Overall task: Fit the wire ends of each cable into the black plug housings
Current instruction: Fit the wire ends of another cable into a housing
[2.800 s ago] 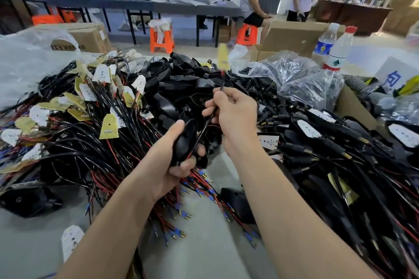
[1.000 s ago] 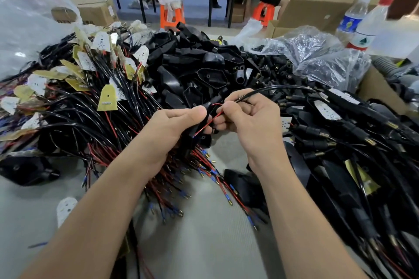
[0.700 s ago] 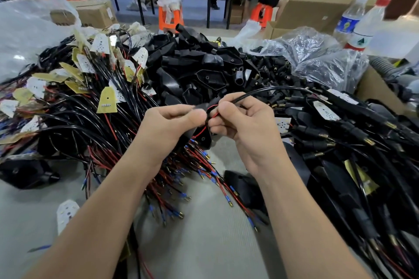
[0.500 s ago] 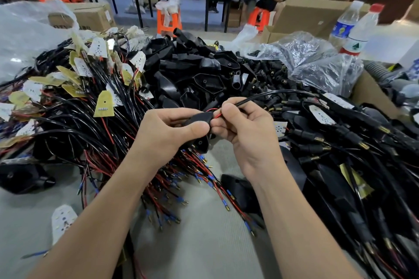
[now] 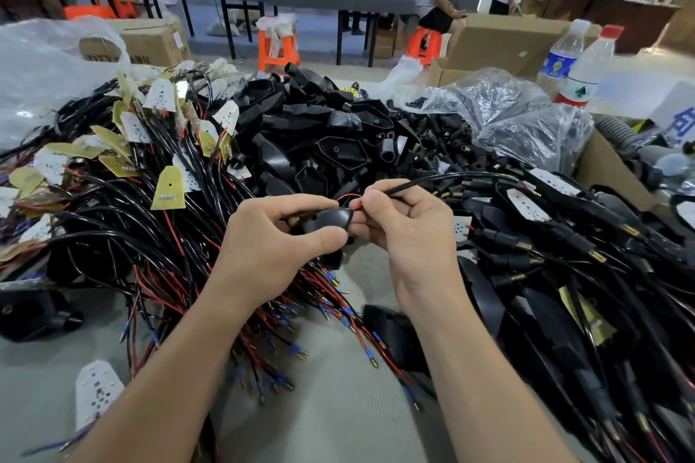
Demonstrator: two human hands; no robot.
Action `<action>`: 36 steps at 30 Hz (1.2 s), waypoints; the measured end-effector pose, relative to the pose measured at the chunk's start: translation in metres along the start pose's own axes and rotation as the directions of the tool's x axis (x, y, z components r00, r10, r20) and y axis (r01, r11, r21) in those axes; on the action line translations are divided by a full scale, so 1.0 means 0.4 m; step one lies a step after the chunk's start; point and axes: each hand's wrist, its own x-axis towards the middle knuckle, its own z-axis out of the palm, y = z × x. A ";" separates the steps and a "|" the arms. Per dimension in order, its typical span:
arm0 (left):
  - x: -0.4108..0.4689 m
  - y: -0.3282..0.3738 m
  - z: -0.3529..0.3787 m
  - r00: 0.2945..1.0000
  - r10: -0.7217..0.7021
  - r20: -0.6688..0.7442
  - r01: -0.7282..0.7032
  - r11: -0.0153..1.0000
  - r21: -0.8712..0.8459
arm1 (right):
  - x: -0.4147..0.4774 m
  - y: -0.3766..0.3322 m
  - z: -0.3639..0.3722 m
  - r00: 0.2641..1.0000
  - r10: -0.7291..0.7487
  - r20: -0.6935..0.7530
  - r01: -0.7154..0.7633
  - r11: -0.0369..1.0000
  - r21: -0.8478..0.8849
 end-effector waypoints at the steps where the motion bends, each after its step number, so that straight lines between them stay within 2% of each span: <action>1: -0.001 0.000 0.002 1.000 -0.005 0.007 0.005 1.000 -0.004 | 0.001 0.000 -0.001 1.000 -0.002 -0.012 0.002 1.000 0.011; 4: -0.005 0.007 0.010 1.000 -0.020 0.011 0.022 0.987 -0.160 | -0.002 0.006 0.002 1.000 -0.014 0.012 0.014 1.000 -0.027; 7: -0.001 0.011 0.012 0.994 -0.090 -0.062 0.067 0.950 -0.306 | -0.007 0.005 0.005 0.999 -0.029 0.043 0.032 0.997 -0.074; 11: 0.000 0.004 0.013 0.982 -0.140 -0.124 0.106 0.963 -0.247 | -0.001 -0.010 -0.006 1.000 -0.007 0.004 0.006 0.999 0.041; 14: 0.001 -0.004 0.018 0.981 -0.148 -0.126 0.125 0.976 -0.180 | -0.006 -0.006 0.002 0.996 0.065 0.065 -0.069 0.996 0.054; 16: 0.001 -0.005 0.020 0.986 -0.121 -0.116 0.097 0.977 -0.189 | -0.009 -0.001 0.009 0.990 0.098 0.099 -0.103 0.994 0.045; 19: 0.005 -0.006 0.016 0.989 -0.106 -0.103 0.080 0.970 -0.231 | -0.002 -0.006 0.001 0.995 0.084 0.062 -0.089 0.992 0.088; 23: 0.003 -0.017 0.018 0.985 -0.084 -0.152 0.085 0.996 -0.001 | 0.004 -0.005 -0.003 0.993 0.082 0.090 -0.094 0.984 0.148; 25: 0.003 -0.017 0.020 0.981 -0.067 -0.181 0.076 0.996 0.043 | 0.002 0.000 0.000 0.987 0.103 0.123 -0.118 0.986 0.120; 27: 0.006 -0.021 0.021 0.980 -0.055 -0.191 0.062 0.998 0.032 | 0.001 0.002 -0.001 0.988 0.102 0.114 -0.112 0.991 0.079; 32: 0.010 -0.027 0.024 0.980 -0.058 -0.192 0.043 0.996 -0.080 | 0.007 -0.004 -0.011 1.000 -0.009 0.000 0.009 1.000 0.009; 36: 0.012 -0.031 0.022 0.965 -0.126 -0.232 0.102 0.988 -0.114 | 0.010 -0.006 -0.014 0.999 -0.038 -0.025 0.038 0.999 0.015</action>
